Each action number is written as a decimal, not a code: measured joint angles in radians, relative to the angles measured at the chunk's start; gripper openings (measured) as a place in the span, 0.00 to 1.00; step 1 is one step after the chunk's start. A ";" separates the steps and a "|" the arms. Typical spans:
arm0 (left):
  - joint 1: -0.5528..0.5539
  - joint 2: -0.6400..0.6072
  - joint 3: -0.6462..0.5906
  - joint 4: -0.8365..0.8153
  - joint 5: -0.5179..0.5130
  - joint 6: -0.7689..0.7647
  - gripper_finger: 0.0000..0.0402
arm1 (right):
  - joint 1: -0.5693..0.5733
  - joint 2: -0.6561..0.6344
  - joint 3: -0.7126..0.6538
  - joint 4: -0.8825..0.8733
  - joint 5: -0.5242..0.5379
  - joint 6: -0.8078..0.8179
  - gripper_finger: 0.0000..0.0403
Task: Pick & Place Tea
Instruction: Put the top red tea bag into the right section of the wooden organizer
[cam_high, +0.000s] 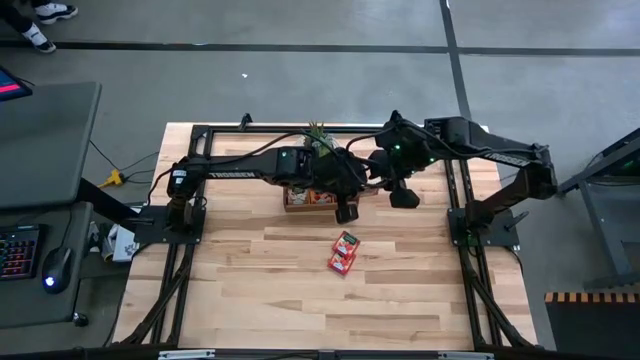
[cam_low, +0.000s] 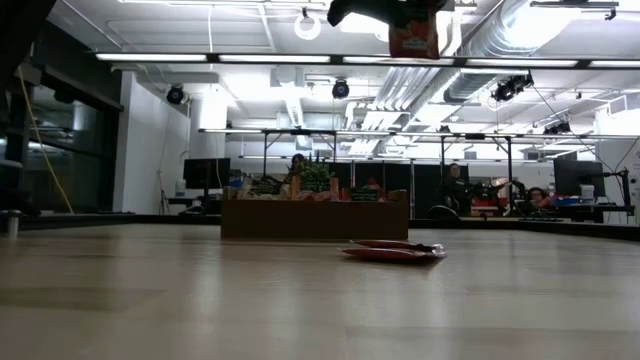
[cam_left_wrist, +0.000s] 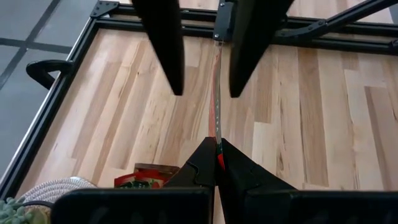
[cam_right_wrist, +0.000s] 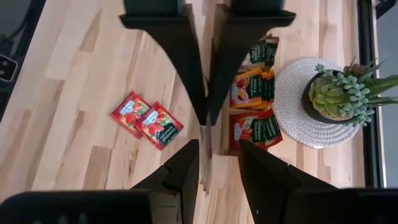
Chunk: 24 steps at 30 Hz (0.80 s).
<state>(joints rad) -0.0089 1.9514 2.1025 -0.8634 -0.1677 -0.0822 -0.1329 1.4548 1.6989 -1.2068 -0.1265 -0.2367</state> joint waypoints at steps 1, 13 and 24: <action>0.001 0.000 0.000 0.002 0.000 0.000 0.00 | -0.001 0.000 0.000 0.001 0.001 0.000 0.27; 0.002 -0.024 0.001 0.033 -0.034 0.027 0.00 | 0.000 -0.001 0.000 -0.002 0.005 0.012 0.24; 0.002 -0.038 0.001 -0.002 -0.027 0.029 0.00 | 0.000 -0.001 0.000 0.021 0.050 0.006 0.01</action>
<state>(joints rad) -0.0067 1.9133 2.1036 -0.8650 -0.1951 -0.0534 -0.1329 1.4540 1.6987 -1.1856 -0.0761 -0.2303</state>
